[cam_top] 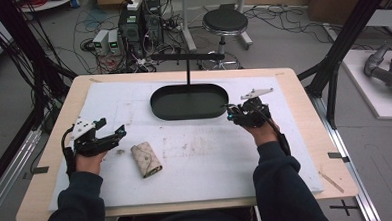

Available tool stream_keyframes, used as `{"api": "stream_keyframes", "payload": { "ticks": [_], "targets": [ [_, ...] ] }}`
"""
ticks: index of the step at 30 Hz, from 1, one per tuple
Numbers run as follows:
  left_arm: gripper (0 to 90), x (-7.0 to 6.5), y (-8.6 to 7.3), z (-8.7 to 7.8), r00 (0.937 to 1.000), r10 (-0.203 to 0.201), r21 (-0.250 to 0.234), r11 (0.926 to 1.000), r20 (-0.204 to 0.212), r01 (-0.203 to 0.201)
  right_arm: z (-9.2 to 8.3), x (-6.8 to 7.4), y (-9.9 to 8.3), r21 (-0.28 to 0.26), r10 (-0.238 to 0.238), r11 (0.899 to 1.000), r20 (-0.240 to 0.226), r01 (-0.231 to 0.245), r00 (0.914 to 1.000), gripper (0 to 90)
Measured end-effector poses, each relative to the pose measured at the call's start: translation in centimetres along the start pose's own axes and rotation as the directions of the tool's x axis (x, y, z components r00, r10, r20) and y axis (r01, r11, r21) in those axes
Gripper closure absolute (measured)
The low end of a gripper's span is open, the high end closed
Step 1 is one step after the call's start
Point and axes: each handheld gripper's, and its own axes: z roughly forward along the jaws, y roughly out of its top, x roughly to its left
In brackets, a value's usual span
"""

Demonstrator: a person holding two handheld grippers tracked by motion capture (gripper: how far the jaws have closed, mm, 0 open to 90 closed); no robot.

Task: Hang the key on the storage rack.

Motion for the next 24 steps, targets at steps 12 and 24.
{"api": "stream_keyframes", "payload": {
  "ticks": [12, 24],
  "targets": [
    [21.6, 0.1, 0.0, 0.0, 1.0, -0.002, 0.001, 1.0, 0.002, 0.002, -1.2, -0.3, 6.2, -0.155, -0.012, 0.988, 0.049, 0.02, 0.9987, 50.0],
    [21.7, 0.2, -0.1, 0.0, 1.0, -0.005, -0.001, 1.0, -0.002, 0.005, -0.2, -0.6, 11.0, -0.153, -0.001, 0.988, 0.15, 0.024, 0.9887, 50.0]
  ]
}}
